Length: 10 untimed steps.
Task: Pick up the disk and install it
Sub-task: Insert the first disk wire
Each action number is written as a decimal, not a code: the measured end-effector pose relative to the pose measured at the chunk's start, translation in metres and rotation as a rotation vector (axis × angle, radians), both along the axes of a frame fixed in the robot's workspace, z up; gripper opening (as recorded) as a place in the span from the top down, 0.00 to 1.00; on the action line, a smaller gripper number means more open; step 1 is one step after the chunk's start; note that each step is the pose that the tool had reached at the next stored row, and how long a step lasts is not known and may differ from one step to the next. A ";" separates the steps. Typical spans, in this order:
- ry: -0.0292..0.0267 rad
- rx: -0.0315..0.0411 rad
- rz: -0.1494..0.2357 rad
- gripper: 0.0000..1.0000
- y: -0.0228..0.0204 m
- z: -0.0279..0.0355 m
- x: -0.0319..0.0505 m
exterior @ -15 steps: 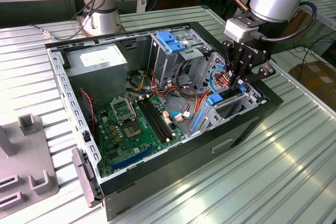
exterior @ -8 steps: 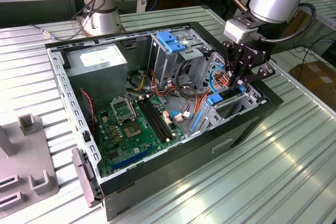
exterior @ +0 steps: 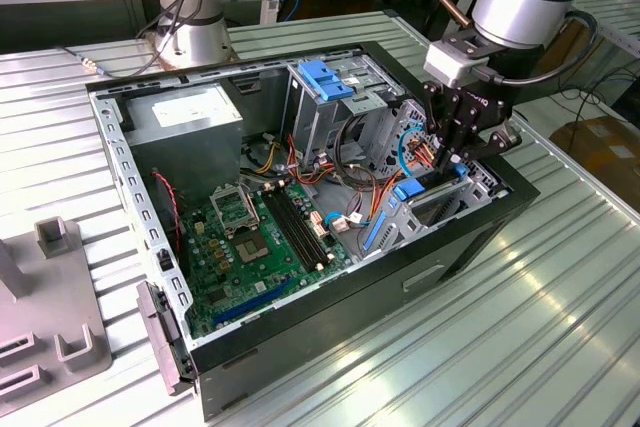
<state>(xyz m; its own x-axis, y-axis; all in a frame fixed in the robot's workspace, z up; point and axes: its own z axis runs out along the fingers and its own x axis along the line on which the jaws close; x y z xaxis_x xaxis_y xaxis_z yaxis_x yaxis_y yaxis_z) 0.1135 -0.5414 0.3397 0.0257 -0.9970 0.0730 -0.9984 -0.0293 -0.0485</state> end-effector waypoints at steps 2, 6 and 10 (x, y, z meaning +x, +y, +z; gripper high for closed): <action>0.0000 0.0000 0.000 0.84 0.0000 -0.0001 0.0000; -0.0002 0.0012 0.000 0.84 0.0000 -0.0007 0.0001; -0.0001 0.0008 0.000 0.76 0.0000 0.0025 0.0001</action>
<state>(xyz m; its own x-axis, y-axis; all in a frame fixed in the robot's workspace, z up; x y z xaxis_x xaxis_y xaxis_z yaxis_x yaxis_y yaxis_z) 0.1136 -0.5414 0.3422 0.0258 -0.9971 0.0721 -0.9984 -0.0294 -0.0486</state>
